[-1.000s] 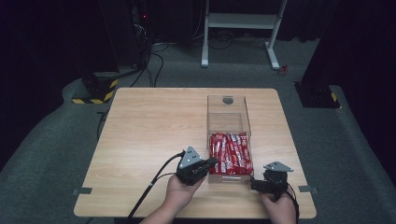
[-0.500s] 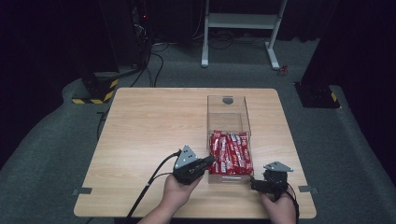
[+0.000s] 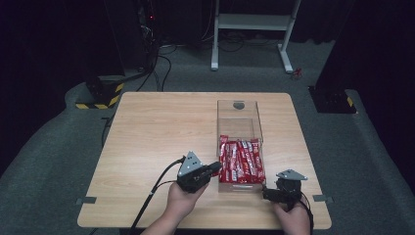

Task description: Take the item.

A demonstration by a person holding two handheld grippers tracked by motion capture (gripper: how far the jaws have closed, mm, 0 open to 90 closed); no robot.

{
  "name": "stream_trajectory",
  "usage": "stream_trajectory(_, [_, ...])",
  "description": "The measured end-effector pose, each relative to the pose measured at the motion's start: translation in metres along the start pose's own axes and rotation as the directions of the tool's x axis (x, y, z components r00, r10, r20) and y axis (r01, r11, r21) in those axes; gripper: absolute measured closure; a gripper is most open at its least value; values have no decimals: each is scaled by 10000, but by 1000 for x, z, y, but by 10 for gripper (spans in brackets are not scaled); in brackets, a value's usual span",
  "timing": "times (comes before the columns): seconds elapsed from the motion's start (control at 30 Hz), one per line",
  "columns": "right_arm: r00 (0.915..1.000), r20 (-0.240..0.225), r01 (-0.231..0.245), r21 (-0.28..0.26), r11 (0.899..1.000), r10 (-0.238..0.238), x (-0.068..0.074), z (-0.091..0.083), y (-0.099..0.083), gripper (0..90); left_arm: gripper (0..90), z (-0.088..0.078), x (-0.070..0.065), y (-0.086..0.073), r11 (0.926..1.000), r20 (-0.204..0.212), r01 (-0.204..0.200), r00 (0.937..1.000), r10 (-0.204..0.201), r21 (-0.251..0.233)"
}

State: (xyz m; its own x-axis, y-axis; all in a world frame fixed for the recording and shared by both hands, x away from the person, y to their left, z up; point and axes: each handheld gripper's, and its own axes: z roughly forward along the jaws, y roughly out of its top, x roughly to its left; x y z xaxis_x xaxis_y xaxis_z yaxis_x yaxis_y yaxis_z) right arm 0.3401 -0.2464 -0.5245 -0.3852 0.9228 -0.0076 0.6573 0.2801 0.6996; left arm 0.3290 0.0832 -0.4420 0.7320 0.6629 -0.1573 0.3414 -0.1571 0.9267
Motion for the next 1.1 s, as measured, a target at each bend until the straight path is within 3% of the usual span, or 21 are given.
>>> stream_trajectory(0.27, [10000,-2,-23,11,10000,23,0,0,0,98,896,-6,6,-3,10000,-132,30,9999,-30,-4])
stream_trajectory(0.33, [10000,-1,-11,6,10000,11,0,0,0,98,896,-8,7,-5,9993,-125,343,9993,-345,-160])
stream_trajectory(0.6, [10000,4,6,5,10000,-6,0,0,0,98,896,-14,12,-9,9945,-174,900,9957,-911,-535])
stream_trajectory(0.83, [10000,4,8,1,10000,-8,0,0,0,98,896,-23,20,-11,9917,-145,1135,9933,-1145,-599])
stream_trajectory(0.87, [10000,4,2,2,10000,-2,0,0,0,98,895,-24,22,-11,9925,-194,1079,9938,-1092,-580])
stream_trajectory(0.9, [10000,1,-8,8,10000,8,0,0,0,98,896,-30,32,-11,10000,-343,85,9994,-84,20])
stream_trajectory(1.1, [10000,-1,-9,5,10000,9,0,0,0,98,896,-41,47,-14,9998,-621,166,9979,-161,79])
